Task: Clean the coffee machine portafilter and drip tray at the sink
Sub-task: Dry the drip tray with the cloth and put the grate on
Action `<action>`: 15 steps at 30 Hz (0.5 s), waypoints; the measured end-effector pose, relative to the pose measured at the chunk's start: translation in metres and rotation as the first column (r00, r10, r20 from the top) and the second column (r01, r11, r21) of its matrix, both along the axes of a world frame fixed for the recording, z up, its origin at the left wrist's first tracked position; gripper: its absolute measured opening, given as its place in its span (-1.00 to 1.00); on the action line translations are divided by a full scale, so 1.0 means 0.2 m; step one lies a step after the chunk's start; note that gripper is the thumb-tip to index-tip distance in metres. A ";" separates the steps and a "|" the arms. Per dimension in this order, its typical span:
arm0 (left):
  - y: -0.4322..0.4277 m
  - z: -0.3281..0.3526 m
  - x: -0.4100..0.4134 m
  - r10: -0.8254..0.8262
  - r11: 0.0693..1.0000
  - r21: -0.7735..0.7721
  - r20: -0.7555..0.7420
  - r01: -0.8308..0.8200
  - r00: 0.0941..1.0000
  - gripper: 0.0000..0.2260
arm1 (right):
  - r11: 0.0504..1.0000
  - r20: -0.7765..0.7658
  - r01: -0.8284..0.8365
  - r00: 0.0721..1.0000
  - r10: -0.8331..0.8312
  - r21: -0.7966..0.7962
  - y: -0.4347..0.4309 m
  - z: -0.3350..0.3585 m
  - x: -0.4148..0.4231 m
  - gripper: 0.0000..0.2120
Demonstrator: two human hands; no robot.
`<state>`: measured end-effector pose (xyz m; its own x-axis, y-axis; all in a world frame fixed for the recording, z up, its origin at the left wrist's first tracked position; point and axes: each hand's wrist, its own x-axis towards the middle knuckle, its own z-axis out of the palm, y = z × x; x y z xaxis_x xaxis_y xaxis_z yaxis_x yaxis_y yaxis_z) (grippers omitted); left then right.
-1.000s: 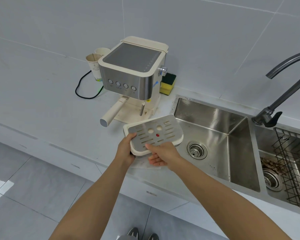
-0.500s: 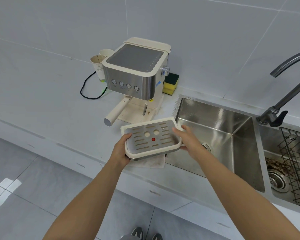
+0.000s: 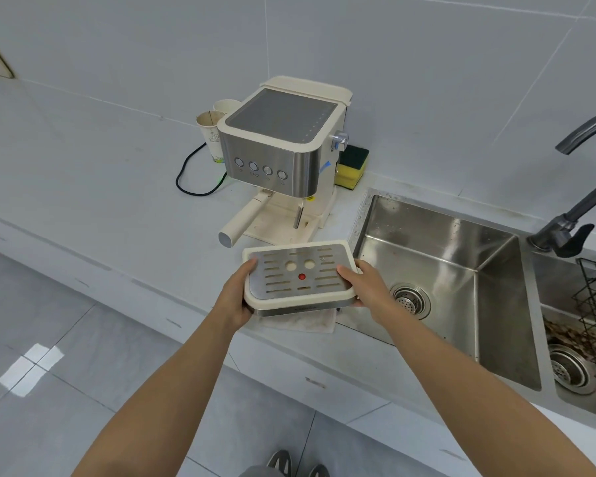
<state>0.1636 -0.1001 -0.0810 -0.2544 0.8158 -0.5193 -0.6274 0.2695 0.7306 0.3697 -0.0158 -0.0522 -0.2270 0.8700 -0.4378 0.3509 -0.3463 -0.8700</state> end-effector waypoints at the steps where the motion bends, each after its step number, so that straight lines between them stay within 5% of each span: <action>1: -0.01 0.00 -0.01 -0.007 1.000 0.028 -0.001 0.007 1.000 -0.80 | 1.000 0.002 -0.012 1.000 0.012 -0.005 0.00 -0.01 0.00 -0.67; 7: -0.06 -0.01 -0.05 -0.002 0.999 0.041 -0.065 0.004 0.998 -0.81 | 0.971 -0.088 -0.228 0.971 0.222 -0.070 -0.03 -0.04 0.01 -0.50; 15: -0.03 -0.03 -0.14 0.048 0.997 -0.044 -0.315 -0.066 0.948 -0.81 | 0.926 -0.020 -0.376 0.926 0.377 0.017 -0.04 -0.08 -0.08 -0.25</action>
